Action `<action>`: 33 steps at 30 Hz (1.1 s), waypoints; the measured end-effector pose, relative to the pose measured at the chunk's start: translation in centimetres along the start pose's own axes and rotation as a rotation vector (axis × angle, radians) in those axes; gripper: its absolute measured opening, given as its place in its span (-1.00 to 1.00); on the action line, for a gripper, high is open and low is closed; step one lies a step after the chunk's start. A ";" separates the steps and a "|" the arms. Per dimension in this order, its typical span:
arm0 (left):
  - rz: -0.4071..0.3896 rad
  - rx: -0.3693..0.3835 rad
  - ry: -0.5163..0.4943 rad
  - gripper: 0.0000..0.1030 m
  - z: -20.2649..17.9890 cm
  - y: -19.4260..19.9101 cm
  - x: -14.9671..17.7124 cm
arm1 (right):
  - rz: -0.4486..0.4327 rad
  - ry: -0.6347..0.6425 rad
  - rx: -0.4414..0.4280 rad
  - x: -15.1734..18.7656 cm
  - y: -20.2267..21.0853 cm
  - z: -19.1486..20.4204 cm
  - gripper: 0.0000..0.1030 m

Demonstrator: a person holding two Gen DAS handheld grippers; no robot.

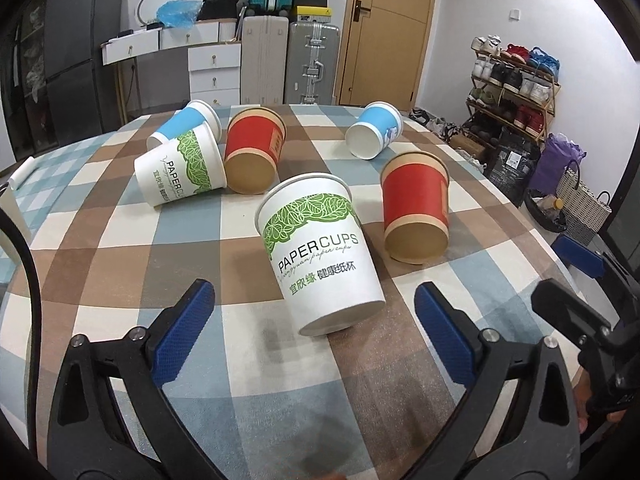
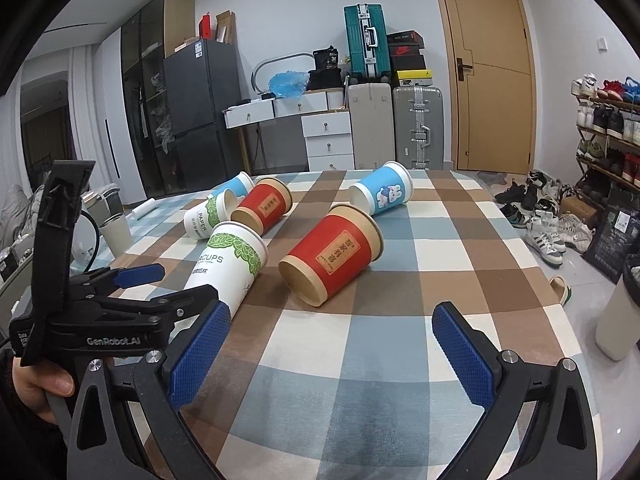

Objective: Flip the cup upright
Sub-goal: 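Move the left tool to the lying white PAPERCUPS cup and close on it, then lift the white cup with the left tool and carry it toward the right tool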

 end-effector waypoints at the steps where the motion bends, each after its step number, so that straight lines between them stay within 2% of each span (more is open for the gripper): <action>1: 0.005 0.003 0.005 0.82 0.0 -0.2 0.0 | 0.000 -0.003 0.000 0.0 0.0 0.0 0.99; 8: 0.053 0.005 0.027 0.54 0.2 -1.2 0.2 | -0.003 -0.001 -0.002 -0.1 -0.1 0.1 0.99; 12: 0.083 0.019 0.054 0.10 0.6 -1.9 0.4 | -0.006 0.006 -0.002 -0.1 0.0 0.3 0.99; 23: 0.039 0.027 0.074 0.03 0.6 0.0 0.5 | -0.009 0.014 -0.017 0.0 0.0 0.9 0.99; 33: -0.028 -0.001 0.078 0.03 2.0 5.4 1.0 | -0.006 0.024 -0.074 0.3 0.2 2.8 0.99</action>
Point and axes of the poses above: each gripper's, at about its wrist camera, not at the fingertips, and y roughly against the way its jaws point, z to its left, x to its underside, the point moved 1 cm from there along -y, roughly the way its jaws point, and after that the axes turned 12 degrees about -z, right-handed, at the moved point
